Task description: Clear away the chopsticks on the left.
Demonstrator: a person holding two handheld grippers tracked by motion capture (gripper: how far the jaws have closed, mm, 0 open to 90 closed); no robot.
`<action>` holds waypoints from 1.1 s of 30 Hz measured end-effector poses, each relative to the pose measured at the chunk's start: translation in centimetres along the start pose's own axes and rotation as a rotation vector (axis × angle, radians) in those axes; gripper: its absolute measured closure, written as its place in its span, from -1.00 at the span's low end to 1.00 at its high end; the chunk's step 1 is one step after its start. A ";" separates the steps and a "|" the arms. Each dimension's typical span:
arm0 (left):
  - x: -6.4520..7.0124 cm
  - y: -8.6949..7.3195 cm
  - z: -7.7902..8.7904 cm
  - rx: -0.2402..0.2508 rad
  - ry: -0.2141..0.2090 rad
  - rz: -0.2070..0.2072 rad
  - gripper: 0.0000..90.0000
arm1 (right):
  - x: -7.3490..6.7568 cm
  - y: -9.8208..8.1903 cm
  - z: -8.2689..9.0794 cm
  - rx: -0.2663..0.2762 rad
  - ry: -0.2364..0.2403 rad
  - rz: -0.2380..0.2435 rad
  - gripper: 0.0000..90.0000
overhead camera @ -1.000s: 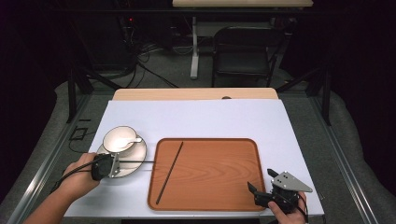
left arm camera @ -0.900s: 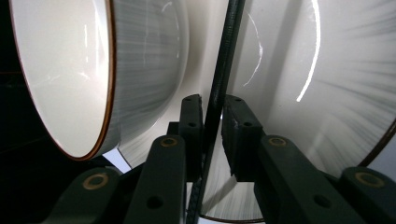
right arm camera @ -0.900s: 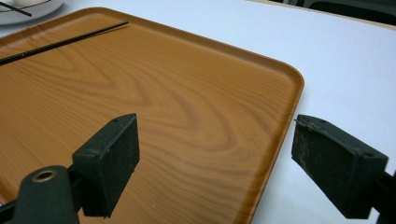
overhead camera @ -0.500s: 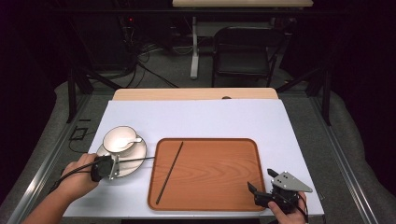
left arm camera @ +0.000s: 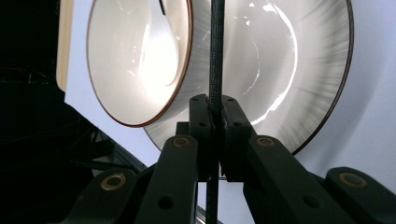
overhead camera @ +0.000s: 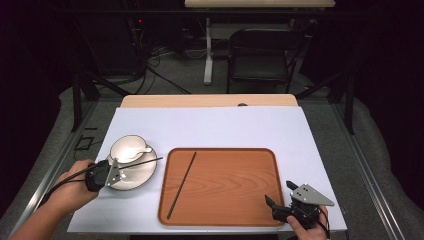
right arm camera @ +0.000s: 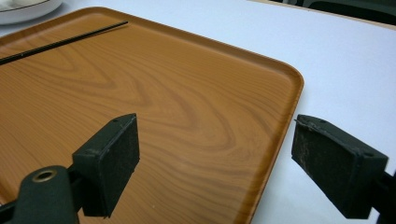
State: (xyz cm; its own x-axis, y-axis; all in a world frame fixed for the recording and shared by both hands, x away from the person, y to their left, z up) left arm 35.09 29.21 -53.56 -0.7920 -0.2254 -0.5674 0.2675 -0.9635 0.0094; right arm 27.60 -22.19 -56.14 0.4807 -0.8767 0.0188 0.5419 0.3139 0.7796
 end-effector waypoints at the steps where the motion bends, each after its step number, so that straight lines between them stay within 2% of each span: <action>1: 0.0 0.1 0.2 0.003 0.000 -0.001 0.90 | 0.0 0.0 0.0 0.000 0.000 -0.001 -0.67; 4: -0.1 0.5 0.6 0.010 0.002 0.003 0.90 | 0.0 0.0 0.0 0.001 -0.001 0.001 -0.67; 5: 0.0 0.6 0.8 0.009 -0.015 0.009 0.90 | 0.0 0.0 0.0 0.000 0.000 0.000 -0.67; 8: 0.0 1.2 1.3 0.036 -0.066 0.087 0.90 | 0.0 0.0 0.0 0.000 0.001 0.000 -0.67; 9: -0.1 1.5 1.5 0.033 -0.097 0.144 0.90 | 0.0 0.0 0.0 0.000 0.001 0.000 -0.67; 12: -0.3 2.2 2.1 0.070 -0.157 0.250 0.90 | 0.1 0.0 0.0 -0.001 0.003 -0.001 -0.67; 15: -0.3 3.2 2.7 0.130 -0.261 0.384 0.90 | 0.1 0.0 0.0 -0.002 0.003 -0.002 -0.67; 19: -0.3 4.8 3.7 0.191 -0.396 0.544 0.90 | 0.2 -0.1 -0.1 -0.003 0.007 -0.010 -0.67; 21: -0.2 5.6 4.2 0.203 -0.482 0.633 0.90 | 0.3 -0.1 -0.1 -0.003 0.008 -0.013 -0.67; 22: -0.3 6.0 4.3 0.202 -0.515 0.693 0.90 | 0.3 -0.1 -0.1 -0.002 0.009 -0.013 -0.67; 23: -0.2 6.4 4.5 0.205 -0.555 0.730 0.90 | 0.3 -0.1 -0.1 -0.002 0.010 -0.014 -0.67; 24: -0.2 6.8 4.6 0.210 -0.573 0.746 0.90 | 0.2 -0.1 0.0 -0.001 0.010 -0.013 -0.67; 27: 0.0 7.7 4.8 0.204 -0.662 0.840 0.90 | 0.2 -0.1 0.0 0.000 0.011 -0.012 -0.67; 29: 0.2 8.3 4.9 0.193 -0.746 0.921 0.90 | 0.2 -0.1 -0.1 -0.002 0.012 -0.012 -0.67; 32: 0.2 8.9 4.7 0.192 -0.841 1.005 0.90 | 0.2 -0.1 0.0 0.002 0.009 -0.012 -0.67; 33: 0.2 9.2 4.5 0.198 -0.886 1.058 0.90 | 0.2 -0.1 0.0 0.002 0.009 -0.011 -0.67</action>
State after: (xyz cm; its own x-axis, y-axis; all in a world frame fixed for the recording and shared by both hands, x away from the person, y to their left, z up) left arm 34.92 19.65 -49.91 -0.3647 -0.7948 0.4851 0.9281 -0.2680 0.2586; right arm 27.70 -22.39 -56.20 0.4809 -0.8768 0.0044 0.5460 0.3034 0.7809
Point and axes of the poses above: each handheld gripper's, and its own axes: z roughly backward along the jaws, y roughly out of its top, x roughly to its right, the point moved 7 cm from there along -z, roughly forward along the jaws, and after that the axes turned 11 degrees about -x, right-handed, at the moved point
